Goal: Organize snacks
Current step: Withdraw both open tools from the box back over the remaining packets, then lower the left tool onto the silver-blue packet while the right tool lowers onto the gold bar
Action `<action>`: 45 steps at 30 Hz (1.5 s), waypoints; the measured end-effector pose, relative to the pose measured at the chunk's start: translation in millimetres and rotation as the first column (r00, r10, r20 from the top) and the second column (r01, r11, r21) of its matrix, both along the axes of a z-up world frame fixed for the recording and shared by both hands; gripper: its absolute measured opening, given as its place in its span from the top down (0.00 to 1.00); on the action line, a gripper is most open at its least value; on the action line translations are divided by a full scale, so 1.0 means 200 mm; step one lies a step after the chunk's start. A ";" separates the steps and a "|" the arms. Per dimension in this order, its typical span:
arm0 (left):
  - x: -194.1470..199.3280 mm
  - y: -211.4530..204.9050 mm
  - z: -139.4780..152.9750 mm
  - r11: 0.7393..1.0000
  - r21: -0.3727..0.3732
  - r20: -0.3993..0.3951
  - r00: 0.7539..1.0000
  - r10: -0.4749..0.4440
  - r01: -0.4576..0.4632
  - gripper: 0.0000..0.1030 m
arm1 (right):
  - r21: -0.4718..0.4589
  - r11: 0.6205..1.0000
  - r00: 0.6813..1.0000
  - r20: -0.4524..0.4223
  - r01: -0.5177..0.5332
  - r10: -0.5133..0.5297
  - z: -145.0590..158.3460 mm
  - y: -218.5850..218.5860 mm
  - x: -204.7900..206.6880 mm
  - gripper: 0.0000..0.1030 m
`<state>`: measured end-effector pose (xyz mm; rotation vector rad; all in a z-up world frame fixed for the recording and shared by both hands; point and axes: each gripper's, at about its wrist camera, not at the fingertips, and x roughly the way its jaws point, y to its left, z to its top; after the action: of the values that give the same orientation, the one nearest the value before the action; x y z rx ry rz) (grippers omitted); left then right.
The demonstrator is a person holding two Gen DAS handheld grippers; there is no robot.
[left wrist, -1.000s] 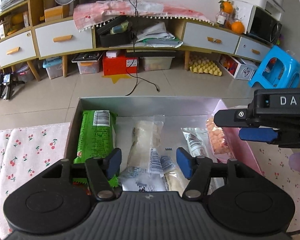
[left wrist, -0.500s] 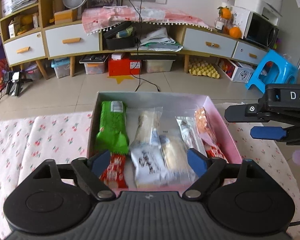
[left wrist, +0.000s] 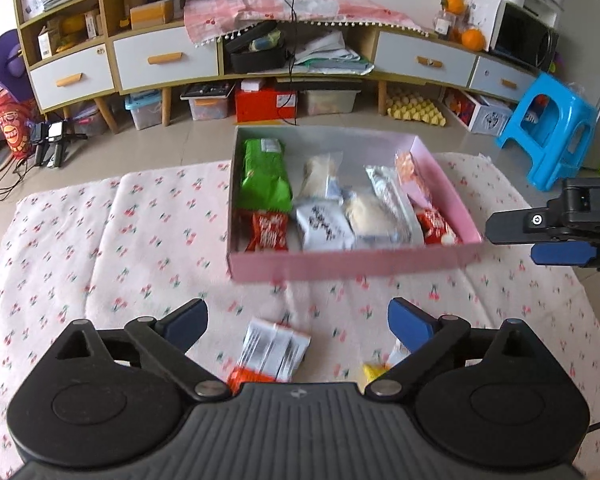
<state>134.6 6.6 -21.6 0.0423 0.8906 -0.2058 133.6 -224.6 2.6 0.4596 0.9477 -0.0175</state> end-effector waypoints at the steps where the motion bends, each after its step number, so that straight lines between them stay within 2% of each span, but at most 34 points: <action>1: -0.02 0.01 0.00 1.000 -0.002 0.000 1.000 -0.001 0.001 0.05 | -0.002 1.000 1.000 0.000 -0.004 0.004 0.00 0.00 -0.02 0.22; 5: -0.08 0.03 -0.01 1.000 -0.004 -0.013 1.000 -0.004 0.003 0.04 | -0.014 1.000 1.000 -0.007 -0.016 0.016 0.01 0.03 -0.10 0.17; 17: -0.25 0.10 -0.07 0.999 0.022 0.007 1.000 -0.026 0.026 0.01 | -0.065 0.997 0.999 -0.008 -0.051 0.051 -0.08 0.07 -0.30 0.17; 22: -0.32 0.10 -0.12 0.993 0.090 0.036 0.996 -0.077 0.073 0.01 | -0.165 0.979 0.993 -0.027 -0.118 0.115 -0.15 0.08 -0.35 0.16; 27: -0.36 0.14 -0.15 0.988 0.096 0.043 0.992 -0.122 0.117 0.01 | -0.216 0.956 0.980 -0.014 -0.199 0.200 -0.18 0.08 -0.42 0.15; 30: -0.38 0.16 -0.19 0.986 0.071 0.042 0.987 -0.153 0.150 0.01 | -0.217 0.951 0.974 -0.014 -0.222 0.224 -0.20 0.08 -0.46 0.13; 35: -0.44 0.17 -0.24 0.974 0.035 0.071 0.972 -0.226 0.224 0.01 | -0.256 0.921 0.955 -0.022 -0.292 0.297 -0.25 0.10 -0.54 0.13; 38: -0.48 0.14 -0.27 0.952 0.052 0.110 0.945 -0.307 0.303 0.01 | -0.286 0.892 0.934 -0.036 -0.349 0.354 -0.28 0.13 -0.58 0.13; 41: -0.50 0.10 -0.31 0.914 0.090 0.123 0.907 -0.403 0.394 0.01 | -0.292 0.871 0.915 -0.049 -0.395 0.399 -0.31 0.16 -0.62 0.13; 45: -0.48 0.09 -0.34 0.898 0.090 0.117 0.891 -0.439 0.431 0.01 | -0.277 0.845 0.885 -0.048 -0.457 0.463 -0.33 0.22 -0.64 0.13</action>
<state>39.2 24.3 -89.1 0.3140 0.7424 -0.5898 4.7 -181.5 -63.8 -0.0418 0.9976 0.2872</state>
